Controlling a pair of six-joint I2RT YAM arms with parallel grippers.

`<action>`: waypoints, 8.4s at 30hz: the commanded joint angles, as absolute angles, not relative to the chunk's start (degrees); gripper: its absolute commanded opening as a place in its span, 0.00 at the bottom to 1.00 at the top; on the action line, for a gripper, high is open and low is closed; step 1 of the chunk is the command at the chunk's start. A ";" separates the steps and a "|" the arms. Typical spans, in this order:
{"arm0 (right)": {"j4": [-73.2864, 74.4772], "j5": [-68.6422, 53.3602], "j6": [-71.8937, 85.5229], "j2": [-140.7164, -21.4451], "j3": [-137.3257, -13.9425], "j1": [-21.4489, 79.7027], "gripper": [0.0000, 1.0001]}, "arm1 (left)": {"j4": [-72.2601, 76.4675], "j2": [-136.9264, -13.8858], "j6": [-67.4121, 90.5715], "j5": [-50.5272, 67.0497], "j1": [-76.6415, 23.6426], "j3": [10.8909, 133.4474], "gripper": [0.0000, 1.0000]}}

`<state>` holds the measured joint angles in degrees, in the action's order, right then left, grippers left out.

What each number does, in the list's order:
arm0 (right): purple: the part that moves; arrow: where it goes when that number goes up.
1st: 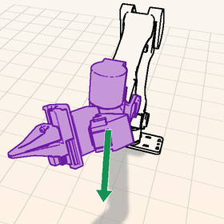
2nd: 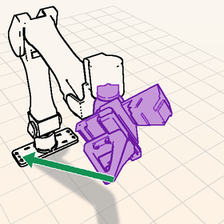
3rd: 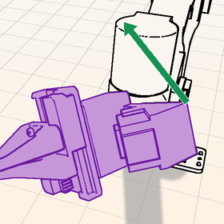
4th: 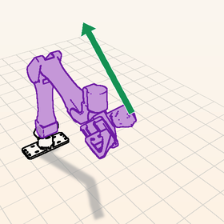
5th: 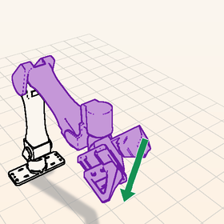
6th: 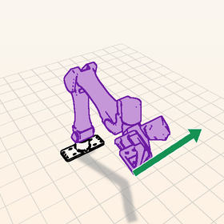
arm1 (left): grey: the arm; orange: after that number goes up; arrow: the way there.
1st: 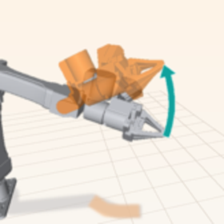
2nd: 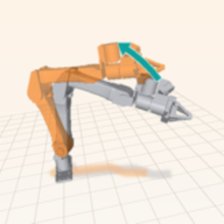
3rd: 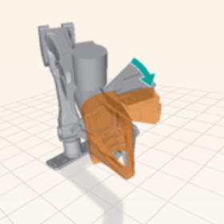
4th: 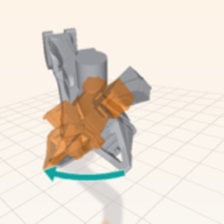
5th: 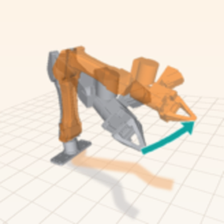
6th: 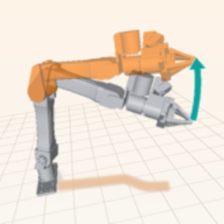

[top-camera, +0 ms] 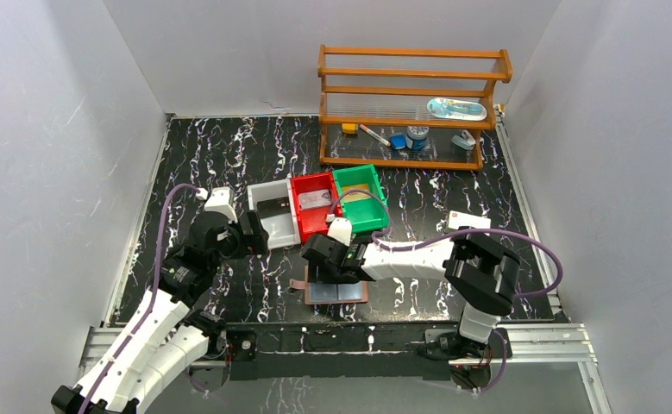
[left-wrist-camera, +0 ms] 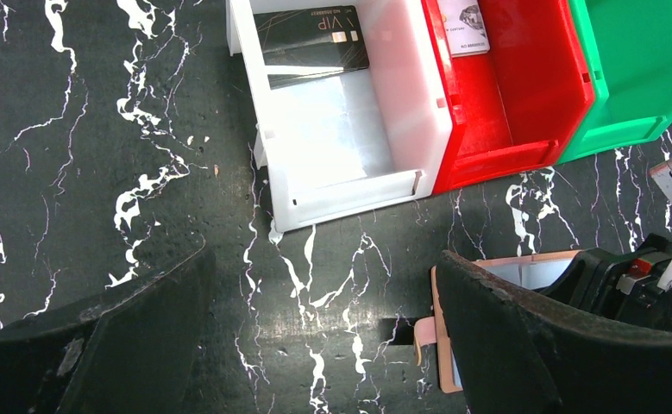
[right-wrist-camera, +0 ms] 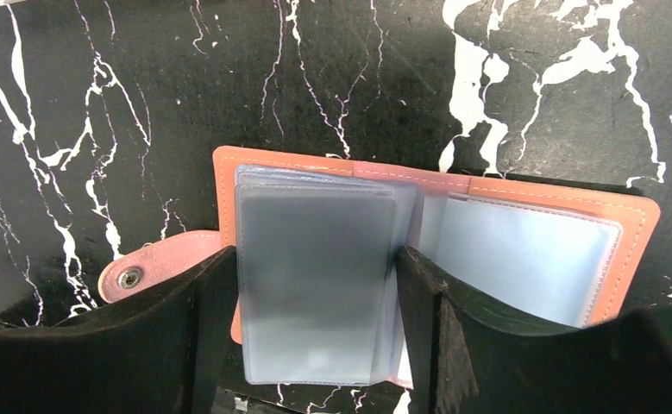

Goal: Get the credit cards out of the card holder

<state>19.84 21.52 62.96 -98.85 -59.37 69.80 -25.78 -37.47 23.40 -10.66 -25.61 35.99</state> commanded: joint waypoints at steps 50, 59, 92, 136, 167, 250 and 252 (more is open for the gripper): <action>-3.84 4.75 67.89 -93.52 -43.07 63.10 0.66 | -18.80 -38.74 29.56 14.01 -25.40 32.35 0.93; -8.80 1.80 69.67 -92.57 -38.91 61.31 0.66 | -8.14 -47.80 39.07 38.08 -25.49 25.76 0.76; -11.22 0.74 71.02 -90.73 -35.72 60.12 0.66 | -0.70 -64.66 39.07 30.24 -35.33 23.08 0.26; -21.06 -0.30 75.39 -87.44 -26.34 57.17 0.35 | 4.31 -61.82 41.66 31.19 -35.33 20.40 0.16; -18.43 -1.78 68.90 -71.37 -25.15 53.78 0.67 | -2.09 -69.16 37.98 29.37 -40.60 31.36 0.01; -0.41 2.69 66.58 -80.53 -31.96 53.18 0.52 | -6.98 -67.10 39.61 23.47 -38.83 26.47 0.58; 1.49 2.29 65.54 -79.94 -33.40 52.79 0.53 | -7.70 -65.73 40.76 23.93 -38.84 26.32 0.56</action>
